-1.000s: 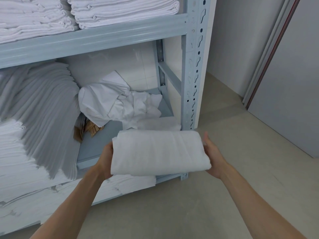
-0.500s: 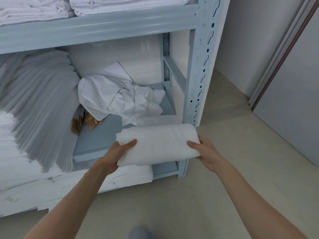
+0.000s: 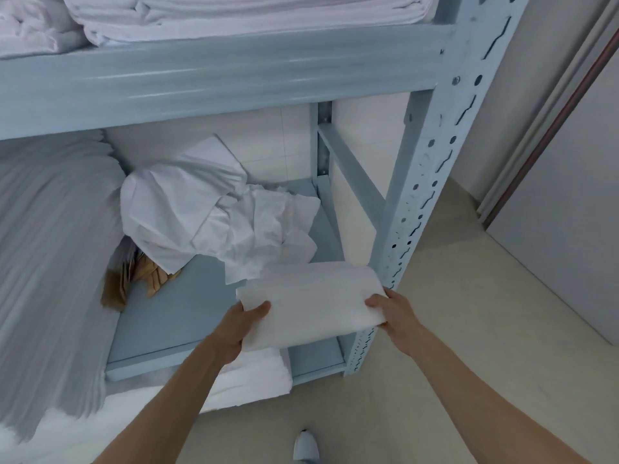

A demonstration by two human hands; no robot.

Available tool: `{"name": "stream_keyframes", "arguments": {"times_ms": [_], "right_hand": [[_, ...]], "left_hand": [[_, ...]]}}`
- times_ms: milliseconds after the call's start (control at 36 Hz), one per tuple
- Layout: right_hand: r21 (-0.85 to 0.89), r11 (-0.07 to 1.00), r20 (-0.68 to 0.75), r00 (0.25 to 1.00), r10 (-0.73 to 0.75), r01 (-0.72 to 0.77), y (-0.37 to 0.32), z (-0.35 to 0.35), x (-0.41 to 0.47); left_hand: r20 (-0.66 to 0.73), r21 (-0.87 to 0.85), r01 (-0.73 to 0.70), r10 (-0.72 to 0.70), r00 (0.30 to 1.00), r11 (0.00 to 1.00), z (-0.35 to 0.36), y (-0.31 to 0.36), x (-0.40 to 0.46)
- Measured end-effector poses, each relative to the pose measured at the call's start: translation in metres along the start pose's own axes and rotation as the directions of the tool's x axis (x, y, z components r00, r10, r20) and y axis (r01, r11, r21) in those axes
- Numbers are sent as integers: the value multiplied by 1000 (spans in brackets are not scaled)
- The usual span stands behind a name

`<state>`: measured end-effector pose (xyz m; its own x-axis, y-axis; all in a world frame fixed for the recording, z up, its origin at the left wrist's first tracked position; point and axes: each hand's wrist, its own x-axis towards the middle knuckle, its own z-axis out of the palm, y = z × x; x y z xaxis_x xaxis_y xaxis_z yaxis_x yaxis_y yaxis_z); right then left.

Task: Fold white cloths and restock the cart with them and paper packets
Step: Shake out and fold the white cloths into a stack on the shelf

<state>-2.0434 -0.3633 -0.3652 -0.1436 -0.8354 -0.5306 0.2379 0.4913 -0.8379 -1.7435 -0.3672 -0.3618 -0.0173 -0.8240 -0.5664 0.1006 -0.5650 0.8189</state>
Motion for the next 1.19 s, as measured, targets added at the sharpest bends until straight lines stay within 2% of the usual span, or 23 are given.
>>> {"name": "stream_keyframes", "arguments": {"times_ms": [167, 250, 333, 389, 500, 556, 694, 778, 806, 833, 861, 917, 944, 972, 1028, 1083, 1139, 1194], "right_hand": [[235, 970, -75, 996, -38, 55, -19, 28, 42], [406, 913, -132, 991, 30, 27, -6, 39, 61], [479, 877, -179, 973, 144, -42, 11, 44, 76], [471, 881, -237, 954, 184, -53, 21, 45, 86], [379, 922, -370, 901, 227, -76, 28, 49, 100], [365, 927, -377, 897, 229, -83, 26, 51, 100], [389, 916, -336, 911, 239, -97, 27, 49, 102], [303, 934, -405, 862, 304, -187, 18, 55, 97], [265, 938, -415, 851, 321, -224, 13, 56, 93], [231, 942, -405, 856, 322, -245, 8, 56, 89], [195, 948, -402, 861, 312, -252, 3, 57, 85], [73, 976, -528, 823, 211, -204, -1, 60, 75], [-15, 994, -602, 795, 76, -107, -1, 63, 70], [-123, 992, -623, 776, -102, 32, -1, 68, 64], [-361, 885, -503, 737, -451, 295, 1, 75, 56], [-582, 676, -221, 713, -666, 451, 4, 77, 57], [-782, 401, 106, 736, -668, 477, 7, 74, 70], [-905, 126, 288, 802, -523, 407, 13, 67, 86]], "left_hand": [[-113, 41, -84, 88, 990, 996, 4, 37, 63], [-111, 83, -92, 101, 989, 992, 2, 37, 89], [-113, 119, -28, 42, 993, 993, -2, 18, 105], [-91, 79, 14, -7, 996, 997, -3, 3, 112], [-108, 24, -3, 5, 994, 1000, -1, -13, 120], [-134, 32, -8, 12, 991, 999, -2, -14, 121], [-180, 133, -23, 47, 983, 991, -3, -8, 122], [-307, 295, 19, 76, 949, 955, 5, 0, 119], [-368, 376, -12, 161, 916, 927, 8, 2, 116], [-401, 499, -76, 307, 863, 863, 12, 3, 113], [-371, 655, -155, 493, 787, 740, 14, 4, 110], [-130, 869, -308, 779, 613, 387, 21, 6, 104], [-4, 894, -371, 835, 551, 249, 26, 8, 103], [86, 893, -420, 853, 515, 163, 32, 10, 102], [186, 874, -475, 831, 524, 104, 45, 15, 103], [260, 871, -486, 771, 581, 73, 55, 17, 107], [299, 892, -448, 664, 686, 60, 59, 13, 113], [290, 933, -358, 517, 805, 33, 51, 4, 121]]}}
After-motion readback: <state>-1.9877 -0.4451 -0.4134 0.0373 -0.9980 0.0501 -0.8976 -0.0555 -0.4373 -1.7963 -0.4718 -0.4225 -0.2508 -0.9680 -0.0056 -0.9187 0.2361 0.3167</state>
